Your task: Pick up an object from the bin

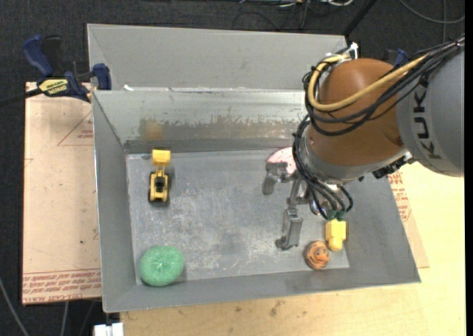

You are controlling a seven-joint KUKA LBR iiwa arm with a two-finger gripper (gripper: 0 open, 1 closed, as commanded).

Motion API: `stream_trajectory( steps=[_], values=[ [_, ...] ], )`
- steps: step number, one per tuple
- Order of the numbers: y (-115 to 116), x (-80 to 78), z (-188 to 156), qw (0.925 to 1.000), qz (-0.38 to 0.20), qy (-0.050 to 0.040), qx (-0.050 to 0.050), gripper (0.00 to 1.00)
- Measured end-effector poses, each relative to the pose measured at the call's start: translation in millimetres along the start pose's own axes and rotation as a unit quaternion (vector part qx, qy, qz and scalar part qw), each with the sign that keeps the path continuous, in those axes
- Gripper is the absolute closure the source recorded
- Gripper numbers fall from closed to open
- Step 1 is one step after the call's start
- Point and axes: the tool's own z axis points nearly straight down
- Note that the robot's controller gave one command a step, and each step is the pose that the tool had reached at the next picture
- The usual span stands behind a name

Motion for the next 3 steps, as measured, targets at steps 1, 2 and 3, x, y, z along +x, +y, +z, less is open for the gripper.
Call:
stream_trajectory(
  steps=[1, 2, 3],
  values=[
    [0, -1.3, -4, 1.0000, 0.001, -0.0043, 0.000, 0.00],
    [-28, -4.2, 48, 0.9979, -0.065, -0.0056, 0.000, 0.00],
    [-112, -11.4, 61, 0.9921, -0.125, -0.0054, 0.000, 0.00]
  ],
)
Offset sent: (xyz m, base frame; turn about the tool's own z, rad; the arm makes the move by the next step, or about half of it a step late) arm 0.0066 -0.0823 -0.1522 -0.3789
